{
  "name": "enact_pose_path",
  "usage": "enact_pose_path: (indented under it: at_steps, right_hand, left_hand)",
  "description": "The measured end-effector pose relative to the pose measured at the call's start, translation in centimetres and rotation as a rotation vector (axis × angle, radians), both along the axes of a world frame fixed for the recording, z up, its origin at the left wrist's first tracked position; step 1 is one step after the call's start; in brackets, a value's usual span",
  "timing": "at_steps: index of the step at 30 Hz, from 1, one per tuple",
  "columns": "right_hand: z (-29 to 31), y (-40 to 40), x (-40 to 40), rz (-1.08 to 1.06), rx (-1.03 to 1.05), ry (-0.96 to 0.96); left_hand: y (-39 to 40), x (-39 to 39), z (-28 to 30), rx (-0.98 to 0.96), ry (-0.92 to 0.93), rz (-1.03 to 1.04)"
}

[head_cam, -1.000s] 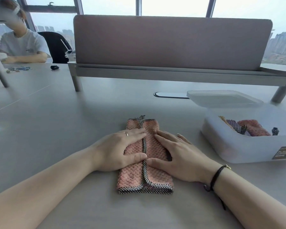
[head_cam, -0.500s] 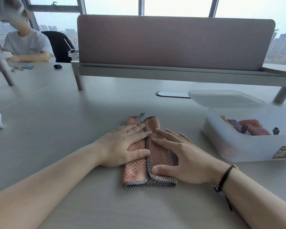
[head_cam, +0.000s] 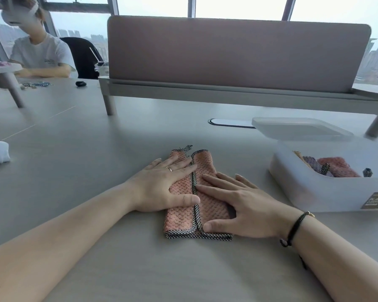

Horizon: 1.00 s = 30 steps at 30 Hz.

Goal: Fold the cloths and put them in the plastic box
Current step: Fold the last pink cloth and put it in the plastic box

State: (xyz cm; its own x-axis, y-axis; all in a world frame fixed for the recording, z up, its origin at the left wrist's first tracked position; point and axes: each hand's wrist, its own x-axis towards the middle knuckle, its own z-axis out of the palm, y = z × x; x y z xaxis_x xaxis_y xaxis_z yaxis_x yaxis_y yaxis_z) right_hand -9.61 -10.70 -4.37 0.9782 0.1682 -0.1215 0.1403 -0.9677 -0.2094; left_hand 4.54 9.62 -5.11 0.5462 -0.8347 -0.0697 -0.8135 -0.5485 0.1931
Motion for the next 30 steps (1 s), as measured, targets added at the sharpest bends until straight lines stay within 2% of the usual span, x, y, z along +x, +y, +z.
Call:
enact_pose_path:
  at_steps: [4,12,14,17,18,20,25,27,30]
  right_hand:
    - [-0.1,0.0,0.2,-0.016,-0.021,0.003]
    - [-0.3,-0.1,0.3,-0.012,-0.048,-0.004]
    - [-0.1,-0.5,0.3,-0.022,0.117,-0.021]
    - [0.9,-1.7,-0.2,-0.115,0.621,-0.022]
    - [1.0,-2.3,-0.5,-0.110,0.663,-0.023]
    - [1.0,-2.7,-0.9,-0.040,0.584,0.028]
    - [1.6,-1.7,-1.6,0.062,0.372,0.162]
    - [1.5,-1.3,-1.6,0.080,0.359,0.116]
    - [0.9,-0.6,-1.4,0.117,0.393,-0.024]
  left_hand:
    - [0.8,-0.7,0.1,-0.087,0.022,-0.123]
    - [1.0,-1.7,0.2,0.090,-0.023,-0.156]
    - [0.9,-1.7,0.2,0.114,-0.032,-0.157]
    - [0.9,-1.6,0.1,0.107,-0.036,-0.165]
    - [1.0,-1.5,0.0,0.077,-0.020,-0.162]
    - [1.3,-1.3,-0.1,-0.055,0.070,-0.139]
    - [1.9,-0.8,-0.2,-0.532,0.495,-0.031]
    - [2.1,-0.6,-0.2,-0.631,0.530,-0.013]
    - [2.1,-0.4,-0.3,-0.729,0.488,0.003]
